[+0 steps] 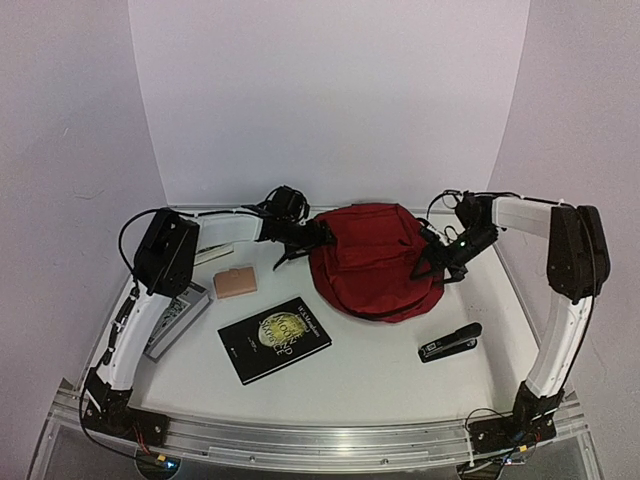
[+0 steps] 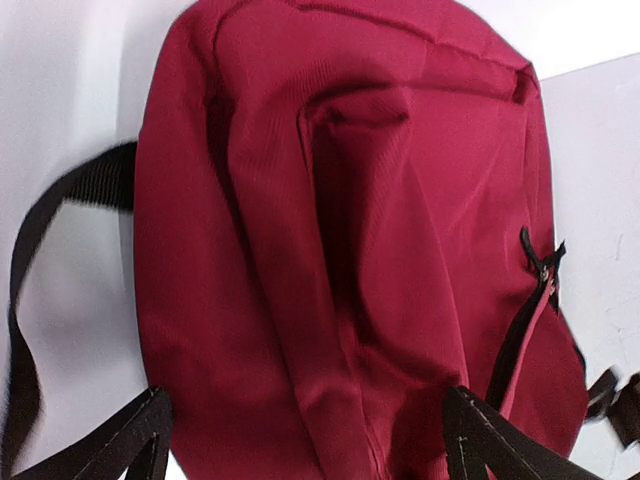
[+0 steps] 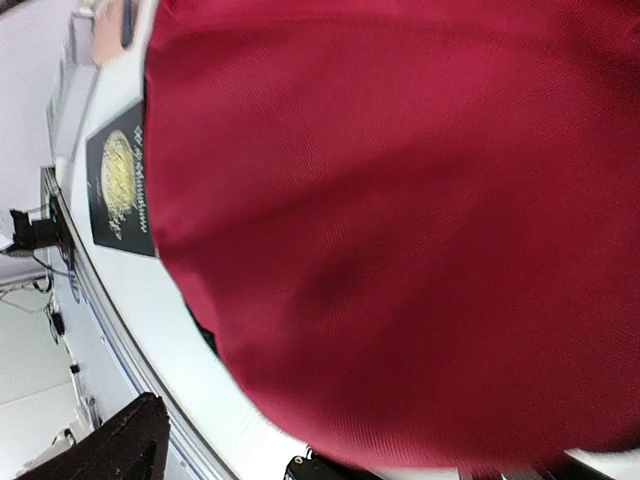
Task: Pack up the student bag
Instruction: Adjust the student bag at the center of the board.
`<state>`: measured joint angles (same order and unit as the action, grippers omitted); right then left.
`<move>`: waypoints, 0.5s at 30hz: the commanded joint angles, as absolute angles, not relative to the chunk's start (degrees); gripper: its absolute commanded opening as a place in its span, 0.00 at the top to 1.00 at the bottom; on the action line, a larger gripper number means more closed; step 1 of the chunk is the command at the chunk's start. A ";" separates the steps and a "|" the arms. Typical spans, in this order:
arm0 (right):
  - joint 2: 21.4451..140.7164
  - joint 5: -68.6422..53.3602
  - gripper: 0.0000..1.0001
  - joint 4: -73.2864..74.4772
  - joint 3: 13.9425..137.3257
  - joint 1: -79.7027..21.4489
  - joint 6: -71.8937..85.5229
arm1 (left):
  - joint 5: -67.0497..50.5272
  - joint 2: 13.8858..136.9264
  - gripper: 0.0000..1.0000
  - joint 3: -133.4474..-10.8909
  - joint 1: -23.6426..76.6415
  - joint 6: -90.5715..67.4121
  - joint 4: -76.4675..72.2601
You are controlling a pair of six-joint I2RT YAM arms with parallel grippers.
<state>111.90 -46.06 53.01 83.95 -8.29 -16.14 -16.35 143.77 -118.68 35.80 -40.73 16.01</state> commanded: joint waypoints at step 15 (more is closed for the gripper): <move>128.88 -36.63 0.03 48.87 108.77 -1.67 -6.37 | -13.98 124.87 0.25 -91.81 45.47 -44.16 13.16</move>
<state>124.67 -36.23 48.14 107.53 -1.30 -8.79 -13.01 124.90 -93.26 44.23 -42.49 16.51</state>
